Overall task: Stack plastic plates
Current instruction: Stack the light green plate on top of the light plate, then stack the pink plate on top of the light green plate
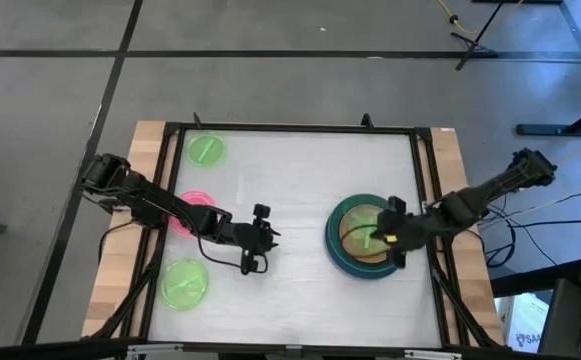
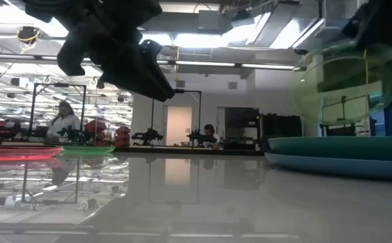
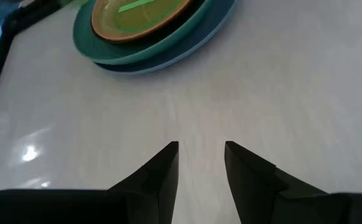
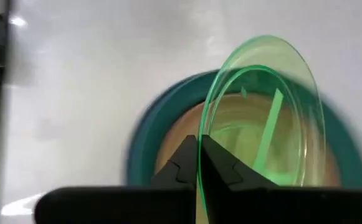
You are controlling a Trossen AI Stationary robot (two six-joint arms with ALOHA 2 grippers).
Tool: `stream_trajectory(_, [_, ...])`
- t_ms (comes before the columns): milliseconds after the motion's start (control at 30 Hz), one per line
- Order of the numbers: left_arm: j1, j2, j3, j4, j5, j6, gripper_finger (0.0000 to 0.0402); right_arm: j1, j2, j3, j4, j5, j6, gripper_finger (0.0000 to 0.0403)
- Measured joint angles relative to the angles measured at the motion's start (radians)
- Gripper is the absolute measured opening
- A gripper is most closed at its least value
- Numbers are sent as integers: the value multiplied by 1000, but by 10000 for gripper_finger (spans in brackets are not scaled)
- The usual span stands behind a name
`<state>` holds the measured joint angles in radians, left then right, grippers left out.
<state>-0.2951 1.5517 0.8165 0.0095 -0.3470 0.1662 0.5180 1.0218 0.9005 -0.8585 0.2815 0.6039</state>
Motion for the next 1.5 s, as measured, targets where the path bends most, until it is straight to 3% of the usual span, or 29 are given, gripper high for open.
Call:
stream_trajectory(167, [0,0,0,0,0,-85,124,59,36,-12,0,-64,172,4])
stream_trajectory(300, [0,0,0,2,0,-85,124,79,77,-48,0,-63,211,5])
stream_trajectory(567, [0,0,0,2,0,-105,124,77,138,-70,-3,65,240,7])
stream_trajectory(667, [-2,-8,0,-9,0,-105,124,77,166,-70,5,70,298,24])
stream_trajectory(800, [-19,-73,1,-86,-18,-157,124,77,211,-70,4,65,316,75])
stream_trajectory(1033, [-40,-238,1,-403,-48,-422,124,77,219,-70,15,103,277,162])
stream_trajectory(1300, [-47,-303,-8,-838,-112,-865,124,77,218,-71,27,171,274,188])
stream_trajectory(1500, [-37,-294,-109,-897,44,-1039,124,77,218,-71,35,183,261,189])
